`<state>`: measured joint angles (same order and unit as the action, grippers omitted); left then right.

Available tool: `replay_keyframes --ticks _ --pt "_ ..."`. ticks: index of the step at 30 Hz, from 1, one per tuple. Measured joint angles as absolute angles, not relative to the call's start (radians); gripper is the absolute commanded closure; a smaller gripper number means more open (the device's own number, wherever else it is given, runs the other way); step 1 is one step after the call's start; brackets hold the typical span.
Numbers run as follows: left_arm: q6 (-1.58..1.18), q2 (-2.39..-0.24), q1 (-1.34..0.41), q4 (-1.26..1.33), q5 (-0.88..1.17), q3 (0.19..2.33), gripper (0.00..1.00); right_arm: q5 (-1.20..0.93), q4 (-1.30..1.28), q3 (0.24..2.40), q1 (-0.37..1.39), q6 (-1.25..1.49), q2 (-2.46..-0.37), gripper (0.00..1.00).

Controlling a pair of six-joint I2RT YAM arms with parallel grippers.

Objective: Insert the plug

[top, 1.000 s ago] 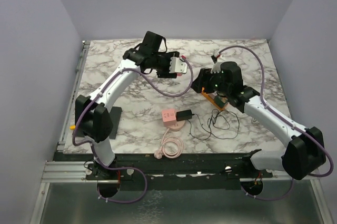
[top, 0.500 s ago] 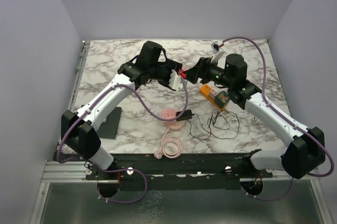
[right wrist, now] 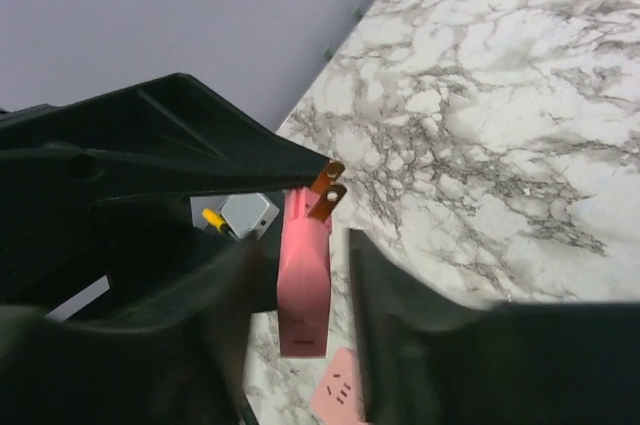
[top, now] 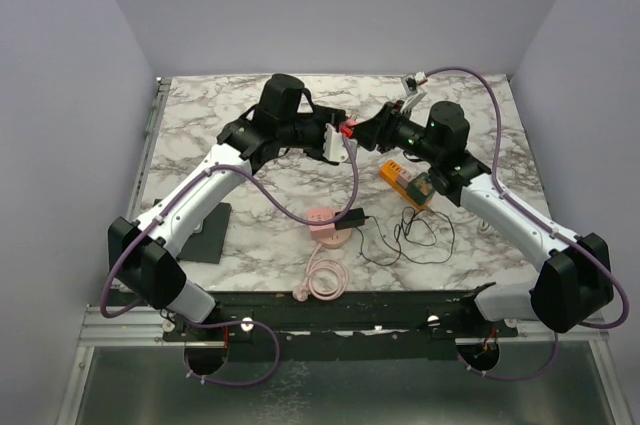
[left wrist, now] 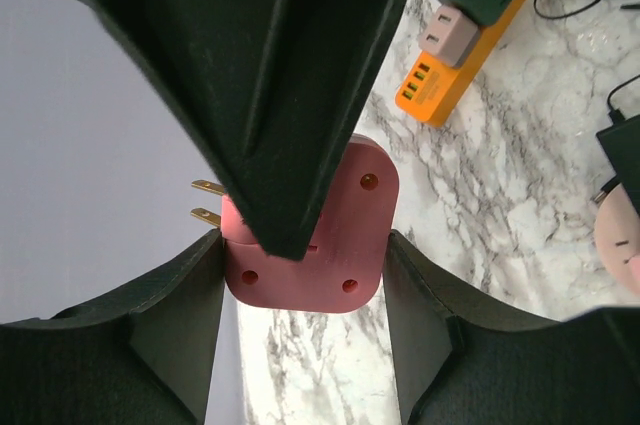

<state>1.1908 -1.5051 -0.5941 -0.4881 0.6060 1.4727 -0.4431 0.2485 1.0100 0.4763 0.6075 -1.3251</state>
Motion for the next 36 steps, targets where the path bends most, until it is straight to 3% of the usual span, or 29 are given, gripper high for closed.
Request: replay_keyframes --ticks 2,4,5,7,8,9,16,22,30,33,36 --pt "1.155 -1.504 -0.603 -0.481 0.611 1.473 0.79 -0.455 0.274 1.010 0.476 0.607 -1.338 0.89" --pt "1.115 -1.499 -0.608 -0.476 0.609 1.472 0.77 -0.473 0.294 1.010 0.474 0.620 -1.354 0.95" --pt "1.091 -1.496 -0.607 -0.474 0.609 1.472 0.64 -0.486 0.300 1.011 0.471 0.622 -1.358 0.96" --pt "1.058 -1.493 -0.606 -0.469 0.609 1.470 0.19 -0.499 0.299 1.014 0.469 0.619 -1.358 0.98" --pt "1.045 -1.490 -0.607 -0.466 0.609 1.468 0.04 -0.506 0.292 1.018 0.469 0.612 -1.356 0.99" --pt "1.038 -1.486 -0.609 -0.461 0.608 1.464 0.01 -0.513 0.281 1.023 0.467 0.600 -1.354 0.99" --pt "1.060 -1.328 -0.611 -0.423 0.597 1.326 0.01 -0.680 0.025 1.118 0.421 0.356 -1.338 0.98" --pt "1.373 -1.192 -0.611 -0.405 0.586 1.198 0.01 -0.901 -0.174 1.293 0.392 0.232 -1.422 0.97" --pt "1.895 -1.111 -0.611 -0.294 0.582 0.930 0.02 -1.068 -0.269 1.323 0.392 0.235 -1.493 0.96" --pt "1.987 -1.077 -0.609 -0.126 0.585 0.812 0.07 -1.114 -0.272 1.325 0.390 0.276 -1.504 0.96" --pt "2.026 -1.076 -0.608 0.016 0.589 0.761 0.20 -1.165 -0.262 1.343 0.382 0.324 -1.528 0.95"
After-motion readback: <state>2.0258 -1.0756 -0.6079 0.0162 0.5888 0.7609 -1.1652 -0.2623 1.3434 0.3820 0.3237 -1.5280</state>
